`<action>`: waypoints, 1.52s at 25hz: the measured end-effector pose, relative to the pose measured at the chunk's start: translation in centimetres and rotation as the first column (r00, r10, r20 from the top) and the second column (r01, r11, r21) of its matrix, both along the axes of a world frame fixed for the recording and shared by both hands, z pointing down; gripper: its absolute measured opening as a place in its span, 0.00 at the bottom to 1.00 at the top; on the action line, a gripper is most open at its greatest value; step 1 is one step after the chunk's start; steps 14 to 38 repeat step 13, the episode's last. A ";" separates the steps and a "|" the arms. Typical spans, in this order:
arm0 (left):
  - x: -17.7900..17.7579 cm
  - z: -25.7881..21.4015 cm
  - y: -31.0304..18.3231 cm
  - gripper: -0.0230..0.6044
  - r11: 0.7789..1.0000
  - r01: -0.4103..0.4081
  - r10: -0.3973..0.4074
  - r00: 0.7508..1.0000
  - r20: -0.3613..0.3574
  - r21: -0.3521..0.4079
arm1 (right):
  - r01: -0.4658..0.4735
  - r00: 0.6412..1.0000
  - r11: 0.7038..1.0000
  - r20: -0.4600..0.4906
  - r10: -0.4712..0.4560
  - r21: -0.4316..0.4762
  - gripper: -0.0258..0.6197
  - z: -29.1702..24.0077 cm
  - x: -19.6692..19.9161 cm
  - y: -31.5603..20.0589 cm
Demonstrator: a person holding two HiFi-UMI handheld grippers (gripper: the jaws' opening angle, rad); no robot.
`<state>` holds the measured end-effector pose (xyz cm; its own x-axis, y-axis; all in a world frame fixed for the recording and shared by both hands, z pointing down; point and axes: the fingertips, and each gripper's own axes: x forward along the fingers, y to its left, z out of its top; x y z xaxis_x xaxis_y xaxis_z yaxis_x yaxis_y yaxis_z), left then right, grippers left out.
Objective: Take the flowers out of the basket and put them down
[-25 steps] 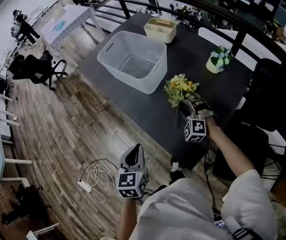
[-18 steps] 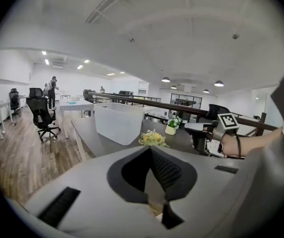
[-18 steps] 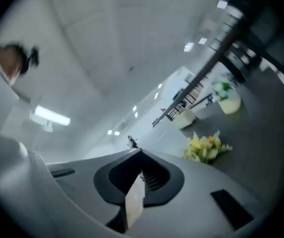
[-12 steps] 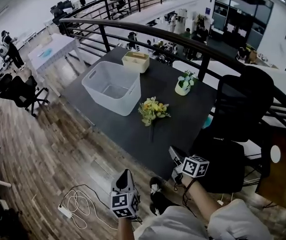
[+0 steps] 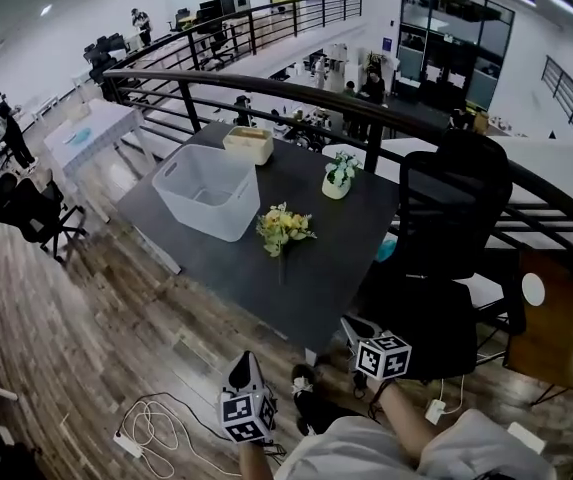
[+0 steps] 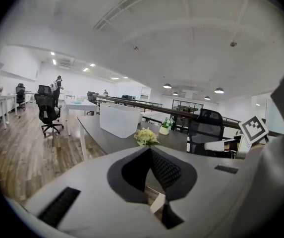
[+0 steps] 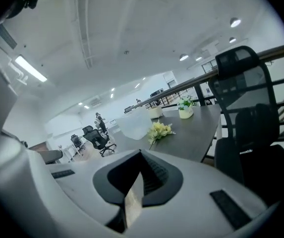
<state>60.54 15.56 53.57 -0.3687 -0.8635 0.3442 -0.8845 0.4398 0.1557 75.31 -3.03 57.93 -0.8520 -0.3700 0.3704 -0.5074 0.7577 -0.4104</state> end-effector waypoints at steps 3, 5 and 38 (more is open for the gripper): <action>0.3 0.1 0.5 0.07 1.000 -0.013 0.013 1.000 -0.013 0.001 | 0.002 0.998 0.999 -0.055 0.001 0.044 0.05 -0.3 0.8 0.7; 0.8 0.5 0.8 0.07 1.000 -0.015 0.015 0.999 -0.031 0.003 | 0.014 0.998 0.999 -0.055 -0.012 0.042 0.05 -0.5 1.2 1.2; 2.8 1.3 0.5 0.07 0.997 -0.082 0.081 0.996 -0.048 -0.002 | 0.022 0.996 1.000 -0.083 -0.023 -0.017 0.05 0.2 3.3 2.7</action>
